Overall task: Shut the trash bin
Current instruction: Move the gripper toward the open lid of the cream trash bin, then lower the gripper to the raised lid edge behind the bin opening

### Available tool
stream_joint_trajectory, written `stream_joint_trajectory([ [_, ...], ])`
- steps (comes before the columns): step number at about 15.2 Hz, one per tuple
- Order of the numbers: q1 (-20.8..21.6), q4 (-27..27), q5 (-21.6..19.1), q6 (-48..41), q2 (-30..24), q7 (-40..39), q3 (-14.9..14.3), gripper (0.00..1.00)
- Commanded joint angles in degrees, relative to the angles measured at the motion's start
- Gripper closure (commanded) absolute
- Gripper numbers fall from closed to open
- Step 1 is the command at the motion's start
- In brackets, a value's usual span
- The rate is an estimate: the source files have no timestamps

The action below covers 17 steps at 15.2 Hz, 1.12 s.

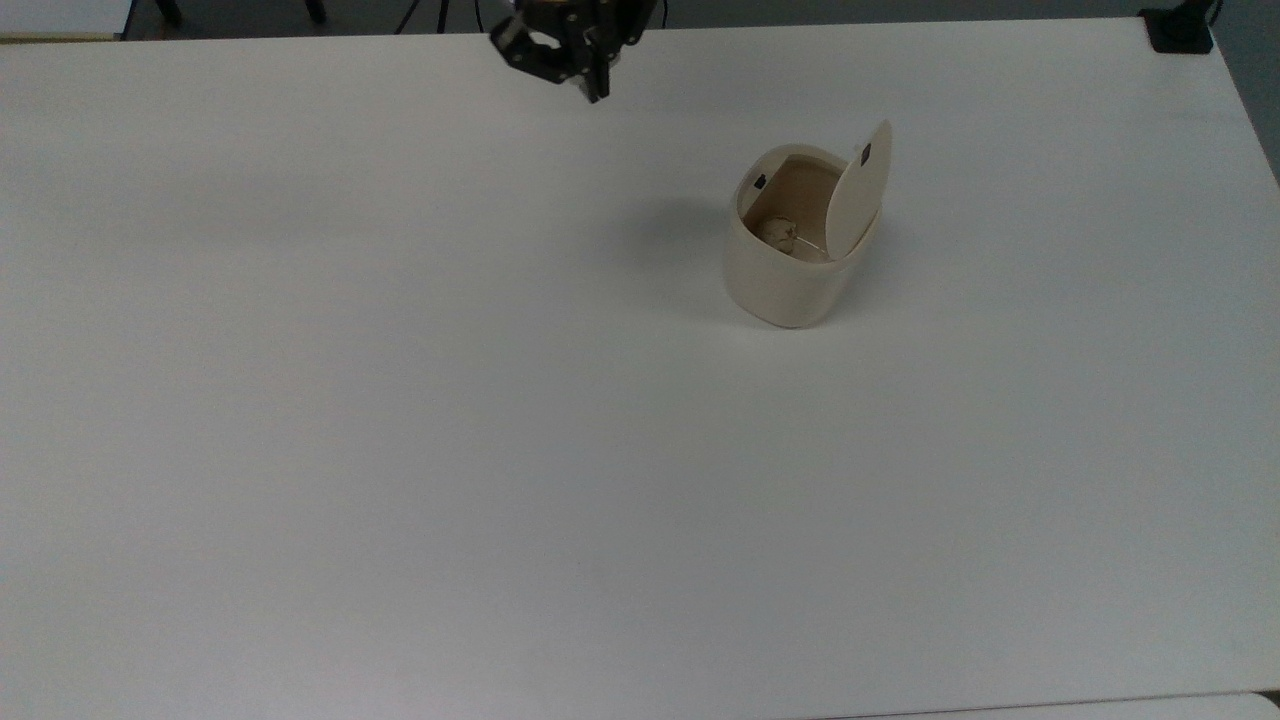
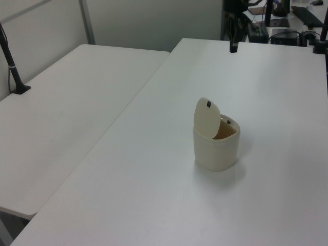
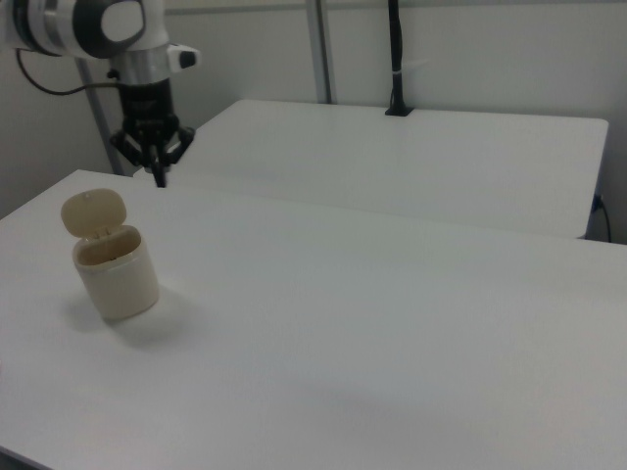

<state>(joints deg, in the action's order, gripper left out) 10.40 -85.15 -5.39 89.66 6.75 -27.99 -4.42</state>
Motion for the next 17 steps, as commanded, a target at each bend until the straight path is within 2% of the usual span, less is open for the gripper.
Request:
stream_joint_trajectory([
  [1,6.9,-1.1,-0.1,1.7,1.1,-3.6,-0.7,1.0],
  [3,9.5,1.0,-0.5,2.8,2.9,-3.6,-0.6,1.0],
  [7,13.2,1.8,-0.5,6.9,3.5,-3.0,-0.2,1.0],
  [11,14.4,4.0,-0.6,8.3,5.1,-2.8,0.6,1.0],
  [13,16.8,6.6,-0.5,8.9,7.7,-1.8,0.6,1.0],
  [17,18.2,6.7,-0.5,14.7,10.2,0.3,0.6,1.0],
])
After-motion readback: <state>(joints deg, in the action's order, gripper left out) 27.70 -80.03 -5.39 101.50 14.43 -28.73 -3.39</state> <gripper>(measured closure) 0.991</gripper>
